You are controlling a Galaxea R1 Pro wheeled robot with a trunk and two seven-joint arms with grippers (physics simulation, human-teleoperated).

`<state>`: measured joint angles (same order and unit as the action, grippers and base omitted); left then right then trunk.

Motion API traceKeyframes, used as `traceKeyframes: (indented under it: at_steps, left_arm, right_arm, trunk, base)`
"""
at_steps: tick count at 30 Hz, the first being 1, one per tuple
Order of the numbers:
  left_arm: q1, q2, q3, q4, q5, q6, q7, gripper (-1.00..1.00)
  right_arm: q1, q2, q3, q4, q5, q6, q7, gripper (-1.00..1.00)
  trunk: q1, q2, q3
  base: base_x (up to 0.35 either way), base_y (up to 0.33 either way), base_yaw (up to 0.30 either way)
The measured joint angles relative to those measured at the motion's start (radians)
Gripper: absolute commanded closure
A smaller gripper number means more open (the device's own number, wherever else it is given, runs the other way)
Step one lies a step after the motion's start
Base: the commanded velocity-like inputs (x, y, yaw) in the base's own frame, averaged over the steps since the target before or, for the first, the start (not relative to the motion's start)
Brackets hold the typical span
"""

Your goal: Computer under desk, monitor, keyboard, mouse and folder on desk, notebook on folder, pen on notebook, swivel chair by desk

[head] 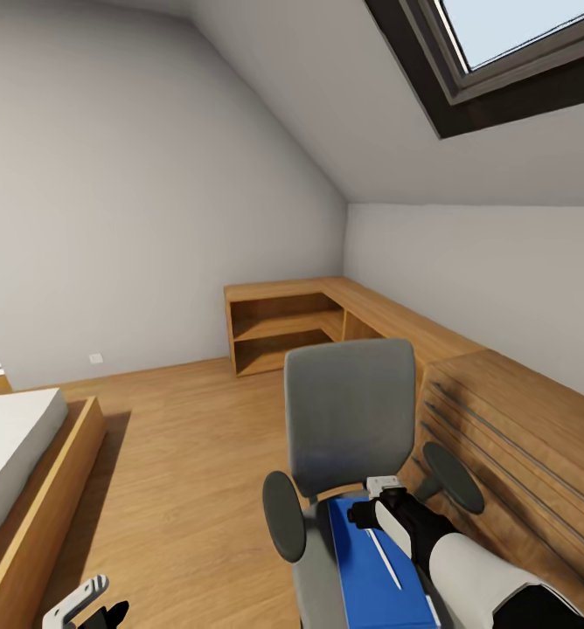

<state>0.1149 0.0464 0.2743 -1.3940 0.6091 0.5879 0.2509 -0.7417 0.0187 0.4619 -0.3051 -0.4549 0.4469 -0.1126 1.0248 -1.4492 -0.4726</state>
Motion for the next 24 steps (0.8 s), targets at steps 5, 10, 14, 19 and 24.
traceKeyframes:
  at_steps: [5, 10, 14, 19, 24]
  left_arm:
    - [0.000, 0.001, 0.000, 0.000, 0.000, 0.000, 0.000, -1.00]
    - [0.000, 0.000, 0.000, 0.000, 0.000, 0.000, 0.000, -1.00]
    - [0.000, -0.001, 0.000, 0.000, 0.000, 0.000, 0.000, -1.00]
    - [0.000, 0.000, 0.000, 0.000, 0.000, 0.000, 0.000, -1.00]
    - [0.000, 0.001, 0.001, 0.000, 0.000, 0.001, 0.000, -1.00]
  right_arm:
    - [0.000, -0.001, -0.001, 0.000, 0.000, 0.000, -0.002, -1.00]
    - [0.000, -0.002, -0.001, 0.001, 0.001, 0.000, -0.006, -1.00]
    - [0.000, -0.002, -0.002, 0.003, 0.002, 0.000, -0.009, -1.00]
    - [0.000, -0.001, -0.001, 0.003, 0.002, 0.000, -0.010, -1.00]
    - [0.000, -0.001, -0.001, 0.003, 0.002, 0.000, -0.010, -1.00]
  trunk:
    - [0.019, -0.035, -0.016]
    - [0.038, -0.070, -0.031]
    - [0.054, -0.098, -0.044]
    - [0.073, -0.133, -0.060]
    - [0.092, -0.168, -0.075]
  base:
    - [0.000, 0.000, 0.000]
    - [0.000, 0.000, 0.000]
    - [0.000, 0.000, 0.000]
    - [0.000, 0.000, 0.000]
    - [0.000, 0.000, 0.000]
